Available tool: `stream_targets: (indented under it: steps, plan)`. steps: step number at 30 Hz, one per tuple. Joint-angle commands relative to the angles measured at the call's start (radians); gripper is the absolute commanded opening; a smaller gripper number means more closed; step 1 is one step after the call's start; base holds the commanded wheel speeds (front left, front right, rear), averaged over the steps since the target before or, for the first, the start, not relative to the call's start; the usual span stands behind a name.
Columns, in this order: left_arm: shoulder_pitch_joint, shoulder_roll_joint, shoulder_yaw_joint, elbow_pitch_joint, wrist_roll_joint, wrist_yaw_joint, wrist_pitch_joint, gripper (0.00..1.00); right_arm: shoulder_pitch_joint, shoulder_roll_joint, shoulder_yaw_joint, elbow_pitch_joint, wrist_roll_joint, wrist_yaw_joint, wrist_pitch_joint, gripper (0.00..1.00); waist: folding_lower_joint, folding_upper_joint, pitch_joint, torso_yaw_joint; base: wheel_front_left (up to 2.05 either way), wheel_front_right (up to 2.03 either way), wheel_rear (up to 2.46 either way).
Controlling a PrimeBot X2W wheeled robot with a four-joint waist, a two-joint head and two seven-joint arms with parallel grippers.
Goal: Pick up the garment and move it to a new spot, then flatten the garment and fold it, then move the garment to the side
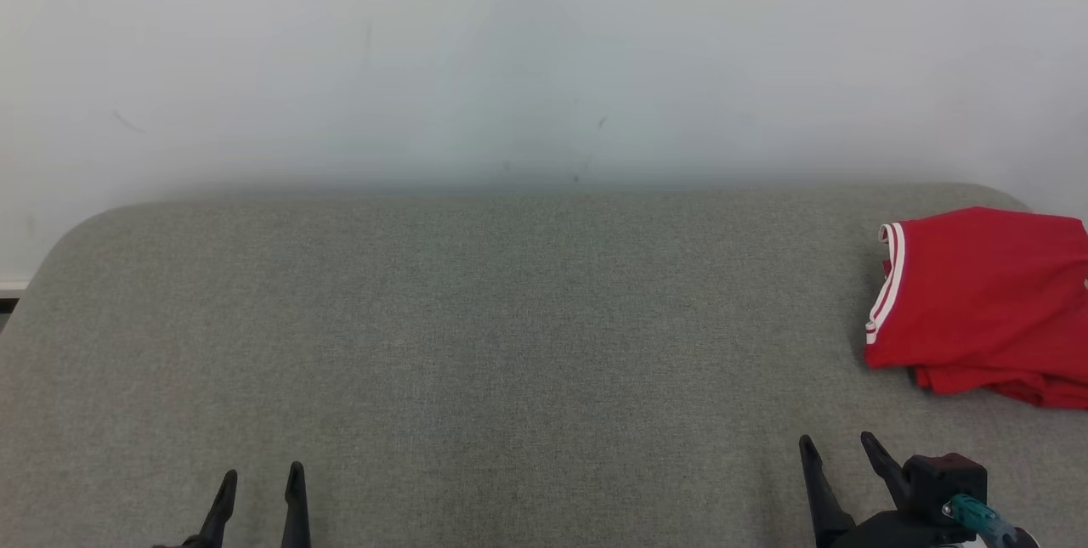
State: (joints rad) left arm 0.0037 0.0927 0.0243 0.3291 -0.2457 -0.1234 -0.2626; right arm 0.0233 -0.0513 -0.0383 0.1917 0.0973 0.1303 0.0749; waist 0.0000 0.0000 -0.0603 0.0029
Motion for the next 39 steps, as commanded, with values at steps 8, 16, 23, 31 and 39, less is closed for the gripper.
stream_targets:
  steps: [8,16,23,31,39]
  plan:
    - [-0.005,-0.001,0.021,-0.019,0.004,0.003,-0.003,1.00,0.009,0.001,0.012,-0.024,0.025,0.000,-0.037,1.00,0.0000,0.0000,0.008,0.001,0.00,0.00,0.00]
    - [-0.007,-0.007,0.028,-0.030,0.008,0.005,-0.003,1.00,0.001,0.002,0.015,-0.026,0.029,0.000,-0.046,1.00,0.0000,0.0000,0.015,-0.002,0.00,0.00,0.00]
    - [-0.014,-0.010,0.038,-0.031,-0.010,0.004,-0.003,1.00,0.003,0.002,0.019,-0.026,0.033,0.000,-0.042,1.00,0.0000,0.0000,0.021,-0.003,0.00,0.00,0.00]
    - [-0.001,-0.015,0.042,-0.007,-0.014,0.000,0.005,0.00,0.001,0.001,0.017,0.001,0.032,0.000,-0.038,0.00,0.0002,0.0000,0.025,-0.003,0.00,0.00,0.00]
    - [0.001,-0.024,0.050,0.025,-0.103,-0.001,0.044,0.00,0.004,0.002,0.007,0.038,0.132,0.000,-0.031,0.00,0.0002,0.0000,0.026,-0.003,0.00,0.00,0.00]
